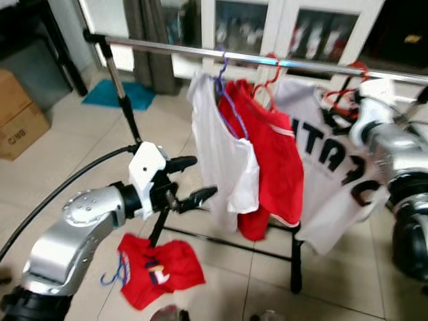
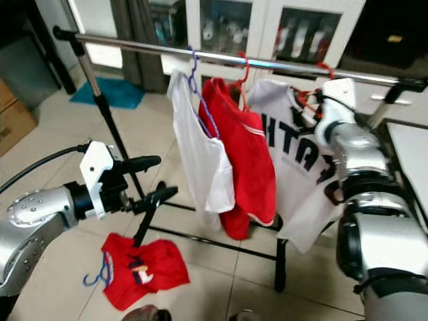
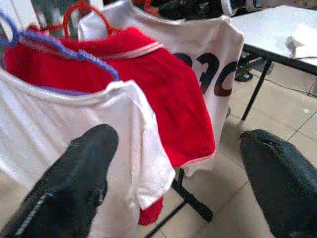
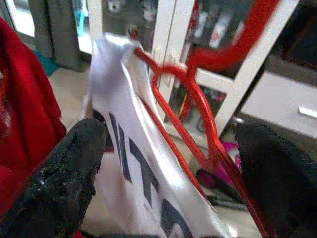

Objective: Hang hanger

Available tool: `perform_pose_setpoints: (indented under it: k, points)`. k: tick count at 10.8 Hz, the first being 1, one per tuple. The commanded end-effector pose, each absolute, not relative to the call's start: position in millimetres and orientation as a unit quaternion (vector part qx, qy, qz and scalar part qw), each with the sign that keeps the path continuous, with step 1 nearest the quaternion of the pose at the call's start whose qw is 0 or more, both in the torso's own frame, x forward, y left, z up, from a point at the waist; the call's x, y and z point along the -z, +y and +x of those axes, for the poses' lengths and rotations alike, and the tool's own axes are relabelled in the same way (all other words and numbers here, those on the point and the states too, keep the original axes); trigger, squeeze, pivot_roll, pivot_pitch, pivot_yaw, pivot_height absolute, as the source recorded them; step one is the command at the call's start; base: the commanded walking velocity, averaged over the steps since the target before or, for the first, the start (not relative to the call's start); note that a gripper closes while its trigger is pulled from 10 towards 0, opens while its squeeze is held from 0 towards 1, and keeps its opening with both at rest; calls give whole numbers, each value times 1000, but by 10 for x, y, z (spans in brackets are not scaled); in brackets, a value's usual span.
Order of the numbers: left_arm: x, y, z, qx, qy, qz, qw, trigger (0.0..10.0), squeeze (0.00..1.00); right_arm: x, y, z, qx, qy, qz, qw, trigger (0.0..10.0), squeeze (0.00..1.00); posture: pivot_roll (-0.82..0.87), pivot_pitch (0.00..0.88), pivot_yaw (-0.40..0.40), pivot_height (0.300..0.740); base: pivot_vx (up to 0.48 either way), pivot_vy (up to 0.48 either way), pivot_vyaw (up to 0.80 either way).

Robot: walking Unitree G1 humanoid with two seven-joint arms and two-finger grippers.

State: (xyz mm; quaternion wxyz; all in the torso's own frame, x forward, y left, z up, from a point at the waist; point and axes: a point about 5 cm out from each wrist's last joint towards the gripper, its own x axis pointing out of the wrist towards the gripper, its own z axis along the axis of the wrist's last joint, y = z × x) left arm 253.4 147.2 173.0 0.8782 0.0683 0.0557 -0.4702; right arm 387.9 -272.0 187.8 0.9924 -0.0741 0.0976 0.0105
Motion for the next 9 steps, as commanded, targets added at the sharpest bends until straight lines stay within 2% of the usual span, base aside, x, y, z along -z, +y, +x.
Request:
perform_pose_setpoints:
  k: [1,2,7,9]
  points:
    - [-1773,1481,2517,477,54,72,874,10000,980,-1947,-2755,3892,-2,87,-68,994,10000,1000,53,151,42,740,0,0,0]
    - [-1773,1477,2518,482,58,75,871,10000,906,-1955,-2789,3884,-5,93,-62,994,10000,0,54,152,49,740,0,0,0]
    - [-1788,1447,2530,491,58,75,866,10000,855,-2112,-2768,3883,-113,96,-61,987,10000,0,41,144,50,740,0,0,0]
    - [-1792,1443,2545,491,56,76,866,10000,851,-2149,-2712,3911,-125,105,-69,984,10000,0,39,142,50,740,0,0,0]
